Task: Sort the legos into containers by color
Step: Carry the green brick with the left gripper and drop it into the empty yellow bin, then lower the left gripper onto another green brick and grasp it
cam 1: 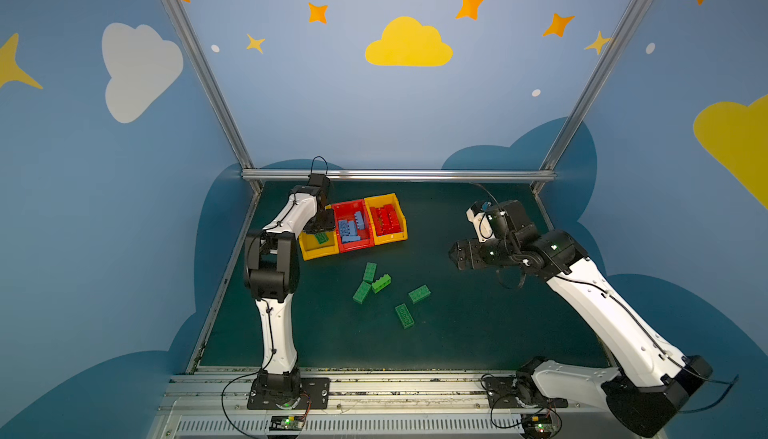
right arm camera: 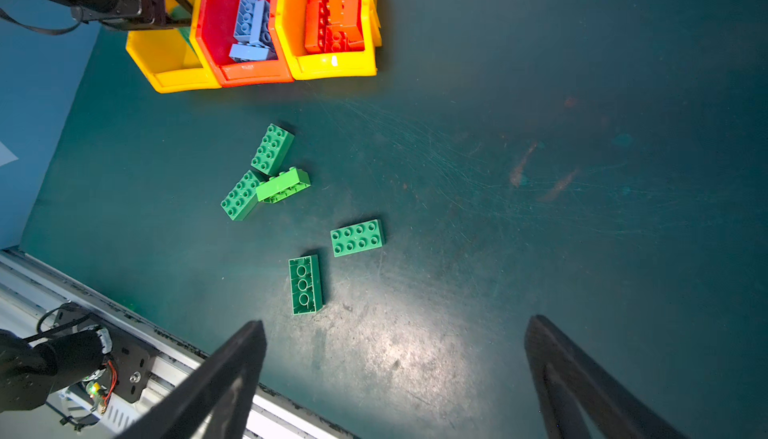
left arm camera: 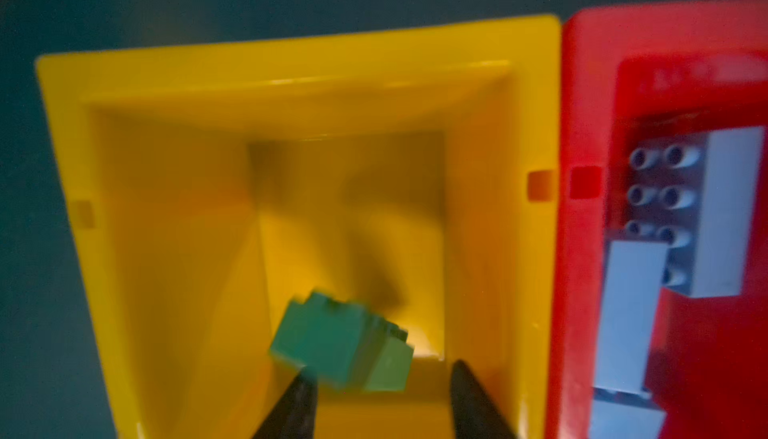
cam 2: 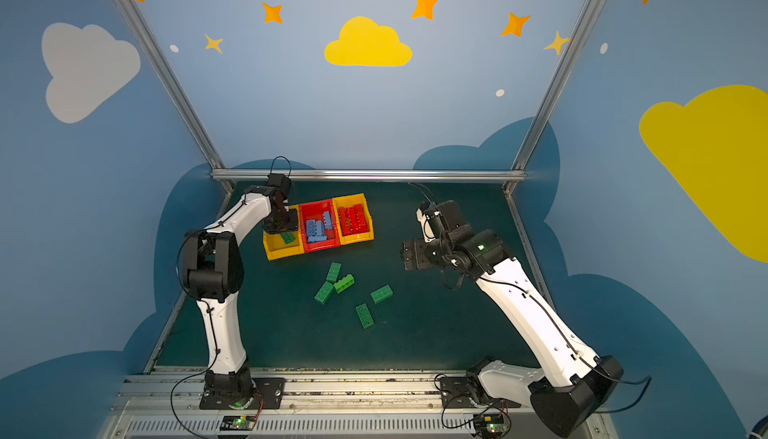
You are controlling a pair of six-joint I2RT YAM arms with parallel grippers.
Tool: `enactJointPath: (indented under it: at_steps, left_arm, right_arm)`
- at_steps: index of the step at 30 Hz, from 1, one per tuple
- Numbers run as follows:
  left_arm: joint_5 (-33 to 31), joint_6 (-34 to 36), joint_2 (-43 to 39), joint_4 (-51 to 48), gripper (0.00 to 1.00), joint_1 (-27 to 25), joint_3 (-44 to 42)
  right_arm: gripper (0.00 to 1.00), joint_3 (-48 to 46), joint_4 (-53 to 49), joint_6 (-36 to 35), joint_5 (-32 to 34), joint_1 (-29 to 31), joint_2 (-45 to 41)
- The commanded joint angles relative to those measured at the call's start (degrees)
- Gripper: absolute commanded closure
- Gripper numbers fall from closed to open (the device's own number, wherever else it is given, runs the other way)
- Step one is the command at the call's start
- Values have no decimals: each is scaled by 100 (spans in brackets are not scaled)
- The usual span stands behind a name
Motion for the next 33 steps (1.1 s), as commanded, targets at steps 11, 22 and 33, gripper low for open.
enactJointPath:
  at_steps: [11,22,33]
  left_arm:
    - [508,-196,-498,-449,28,28,414]
    - [558,-994,-2488,-168,24,-1400,-1619]
    - [43,-1713,-2882,618,25,-2641,-3088]
  right_arm:
    - [5,313,-179,101,64,10,156]
    - [5,-471,19,212,-185,122,-683]
    - [5,-1070,-88,410,-353,180,-1580]
